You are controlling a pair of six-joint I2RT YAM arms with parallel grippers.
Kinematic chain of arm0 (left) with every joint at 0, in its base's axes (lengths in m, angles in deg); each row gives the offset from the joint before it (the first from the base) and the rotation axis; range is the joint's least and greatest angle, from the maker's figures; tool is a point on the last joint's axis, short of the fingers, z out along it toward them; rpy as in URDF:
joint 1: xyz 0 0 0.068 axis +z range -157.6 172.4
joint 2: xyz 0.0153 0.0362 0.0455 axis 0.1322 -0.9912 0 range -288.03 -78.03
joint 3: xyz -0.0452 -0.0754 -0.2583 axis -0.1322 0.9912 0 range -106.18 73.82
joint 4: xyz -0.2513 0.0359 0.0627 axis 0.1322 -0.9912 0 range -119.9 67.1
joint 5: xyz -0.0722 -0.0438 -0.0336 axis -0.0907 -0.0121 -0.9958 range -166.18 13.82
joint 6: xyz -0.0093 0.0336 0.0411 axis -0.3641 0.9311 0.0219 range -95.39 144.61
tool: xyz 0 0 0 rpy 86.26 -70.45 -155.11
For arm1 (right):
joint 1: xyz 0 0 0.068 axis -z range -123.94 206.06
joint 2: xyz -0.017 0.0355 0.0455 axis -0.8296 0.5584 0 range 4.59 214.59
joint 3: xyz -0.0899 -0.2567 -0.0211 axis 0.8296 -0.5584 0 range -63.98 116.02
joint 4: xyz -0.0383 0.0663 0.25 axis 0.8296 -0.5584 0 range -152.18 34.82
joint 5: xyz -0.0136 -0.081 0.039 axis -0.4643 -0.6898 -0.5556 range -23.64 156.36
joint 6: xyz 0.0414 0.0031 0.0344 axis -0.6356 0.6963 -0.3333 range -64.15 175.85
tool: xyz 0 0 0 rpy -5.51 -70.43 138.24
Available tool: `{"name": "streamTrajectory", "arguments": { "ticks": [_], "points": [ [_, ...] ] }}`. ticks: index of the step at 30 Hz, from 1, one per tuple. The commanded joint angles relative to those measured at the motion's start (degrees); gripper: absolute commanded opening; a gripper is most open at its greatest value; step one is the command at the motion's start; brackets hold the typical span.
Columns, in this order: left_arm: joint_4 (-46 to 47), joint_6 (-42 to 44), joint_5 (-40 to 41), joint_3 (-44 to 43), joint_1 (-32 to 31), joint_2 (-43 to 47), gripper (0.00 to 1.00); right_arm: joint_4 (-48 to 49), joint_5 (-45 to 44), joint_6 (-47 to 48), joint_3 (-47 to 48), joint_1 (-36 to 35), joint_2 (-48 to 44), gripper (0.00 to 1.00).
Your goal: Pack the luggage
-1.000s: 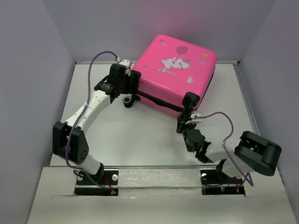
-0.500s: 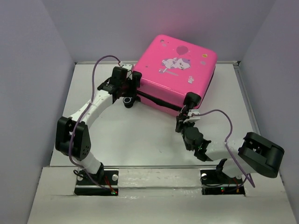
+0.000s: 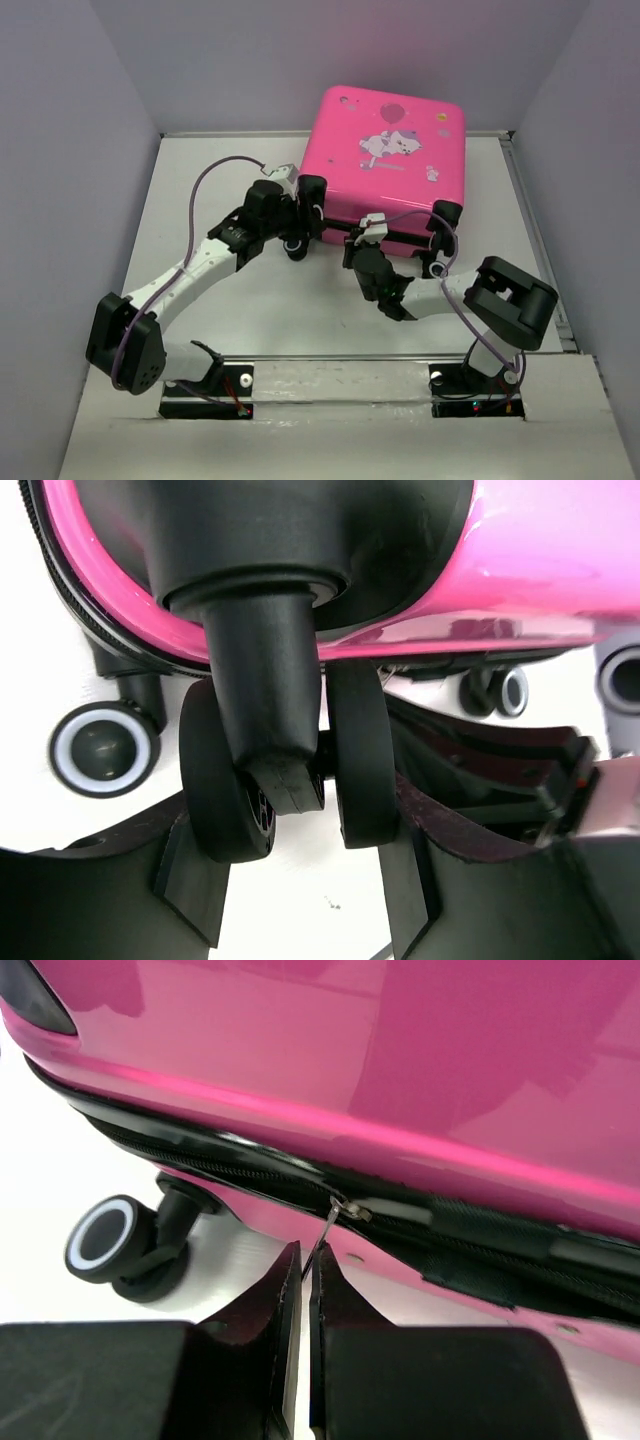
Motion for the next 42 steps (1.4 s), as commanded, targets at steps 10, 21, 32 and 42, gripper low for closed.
{"name": "streamTrajectory", "arguments": {
  "ticks": [10,21,32,42],
  "points": [
    [13.10,-3.22,-12.40,1.66,-3.27,16.28,0.06,16.80,23.62,-5.60,9.63,-11.69,6.66,0.07],
    [18.88,-6.62,-17.21,3.40,-1.60,14.35,0.06,3.78,11.03,-5.51,-7.09,-11.16,-11.38,0.07],
    [26.25,-9.78,-12.04,4.72,-11.51,11.19,0.06,-36.55,3.47,-9.73,-5.96,-4.13,-32.48,0.40],
    [35.84,-10.93,-5.09,8.76,-19.53,6.79,0.06,-44.30,18.93,-8.32,-8.51,13.79,-42.06,0.56]
  ]
}}
